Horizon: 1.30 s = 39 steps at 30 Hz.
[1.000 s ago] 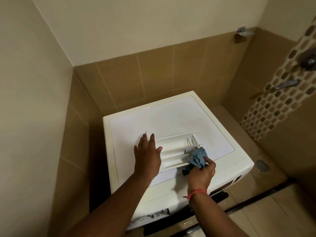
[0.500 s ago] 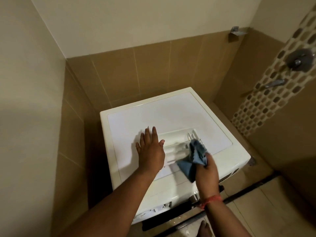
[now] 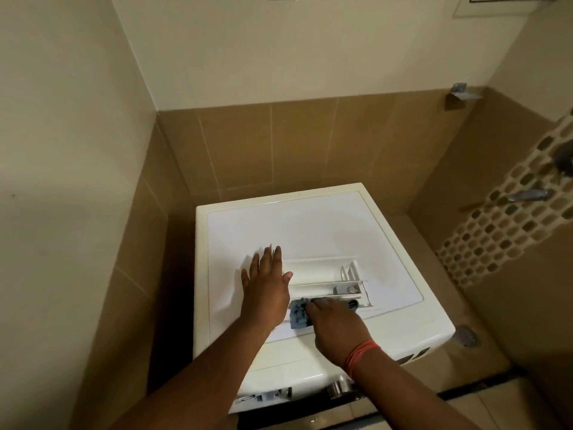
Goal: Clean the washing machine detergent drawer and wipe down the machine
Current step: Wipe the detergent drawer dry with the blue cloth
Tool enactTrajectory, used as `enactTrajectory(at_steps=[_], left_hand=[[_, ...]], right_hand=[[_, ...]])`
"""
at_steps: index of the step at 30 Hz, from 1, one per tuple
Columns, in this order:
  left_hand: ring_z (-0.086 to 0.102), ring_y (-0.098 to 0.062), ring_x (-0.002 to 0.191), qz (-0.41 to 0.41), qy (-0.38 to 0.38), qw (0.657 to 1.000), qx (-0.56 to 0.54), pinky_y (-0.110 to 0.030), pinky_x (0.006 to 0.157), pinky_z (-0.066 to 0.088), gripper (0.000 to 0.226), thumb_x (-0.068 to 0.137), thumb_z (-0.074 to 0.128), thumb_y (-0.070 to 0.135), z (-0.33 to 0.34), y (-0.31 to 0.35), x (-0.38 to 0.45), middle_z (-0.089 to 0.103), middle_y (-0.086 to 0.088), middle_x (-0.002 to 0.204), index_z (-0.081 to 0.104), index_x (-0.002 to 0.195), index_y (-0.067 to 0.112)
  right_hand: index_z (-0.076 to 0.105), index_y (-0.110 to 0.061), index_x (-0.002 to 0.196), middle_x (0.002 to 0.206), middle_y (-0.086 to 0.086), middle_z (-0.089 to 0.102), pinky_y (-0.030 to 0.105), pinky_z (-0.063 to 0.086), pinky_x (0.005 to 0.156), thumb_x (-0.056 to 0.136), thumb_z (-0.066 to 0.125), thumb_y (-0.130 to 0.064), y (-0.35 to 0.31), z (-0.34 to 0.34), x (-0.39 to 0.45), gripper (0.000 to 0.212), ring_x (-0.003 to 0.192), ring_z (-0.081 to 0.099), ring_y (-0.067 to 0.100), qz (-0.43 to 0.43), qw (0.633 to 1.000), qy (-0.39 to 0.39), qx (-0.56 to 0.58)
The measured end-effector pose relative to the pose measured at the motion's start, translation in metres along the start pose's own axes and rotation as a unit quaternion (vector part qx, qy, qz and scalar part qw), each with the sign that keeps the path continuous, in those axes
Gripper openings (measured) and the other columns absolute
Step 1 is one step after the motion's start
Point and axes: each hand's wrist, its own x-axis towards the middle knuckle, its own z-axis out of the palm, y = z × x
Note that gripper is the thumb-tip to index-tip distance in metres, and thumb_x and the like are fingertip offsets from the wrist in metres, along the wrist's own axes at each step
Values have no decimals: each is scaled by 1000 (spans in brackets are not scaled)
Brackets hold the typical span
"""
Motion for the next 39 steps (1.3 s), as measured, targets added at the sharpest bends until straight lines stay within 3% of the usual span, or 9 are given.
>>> enactTrajectory(at_steps=[2,5,11,16,19,22,27,35,39], left_hand=[[3,-25,151,-9,2,1000,8,-48,120,14,60,104,26,42,0,1,0,5,1,164,1,155,25],[4,-26,151,-28,3,1000,-3,-49,120,14,61,103,30,39,1,3,0,6,2,164,2,155,24],[8,-26,150,-47,7,999,25,-49,120,17,62,103,29,41,4,6,1,8,2,163,1,155,24],[6,-26,151,-52,10,998,31,-49,121,14,61,104,28,39,0,10,-2,8,3,163,1,155,24],[6,-26,151,-61,9,997,40,-49,120,13,62,103,29,40,-1,11,-2,8,3,163,0,155,24],[5,-25,151,-60,9,997,43,-49,119,12,62,104,29,40,-1,11,-2,8,4,163,0,155,24],[8,-26,150,-48,21,998,34,-51,119,15,62,104,32,39,0,10,-2,11,4,163,1,156,24],[3,-26,151,-30,14,999,30,-52,120,15,68,103,36,38,0,5,-3,0,3,164,-5,155,23],[-3,-26,151,-19,24,999,27,-53,119,9,68,103,33,35,2,3,-4,-5,4,164,-10,154,23]], right_hand=[[58,-13,119,119,9,60,40,47,92,88,41,-11,10,-10,8,36,110,55,30,38,996,-54,-58],[58,-9,121,121,12,58,42,44,91,91,41,-11,-1,-20,19,34,114,53,32,22,990,-96,-102],[64,-9,104,102,12,62,43,50,75,73,56,-4,6,-10,13,32,93,62,34,-78,995,-46,-27],[57,-6,123,124,14,53,43,44,90,91,44,-10,28,-21,17,35,117,46,33,-48,987,-95,-120],[60,-8,115,114,13,58,44,46,86,85,50,-6,3,-15,16,32,108,53,32,-76,991,-82,-69],[67,-17,100,92,5,65,39,51,66,62,65,-6,7,-6,15,39,83,63,28,-113,992,-44,-22],[55,-11,125,126,10,51,45,44,94,87,45,-7,37,-8,13,39,115,49,32,-48,993,-77,-75],[58,-19,114,110,4,57,41,50,78,72,44,-2,12,2,11,47,98,60,29,-95,995,-23,25],[53,-23,129,130,-1,53,37,47,92,84,42,1,47,-12,3,53,117,52,25,-47,998,-52,-6]])
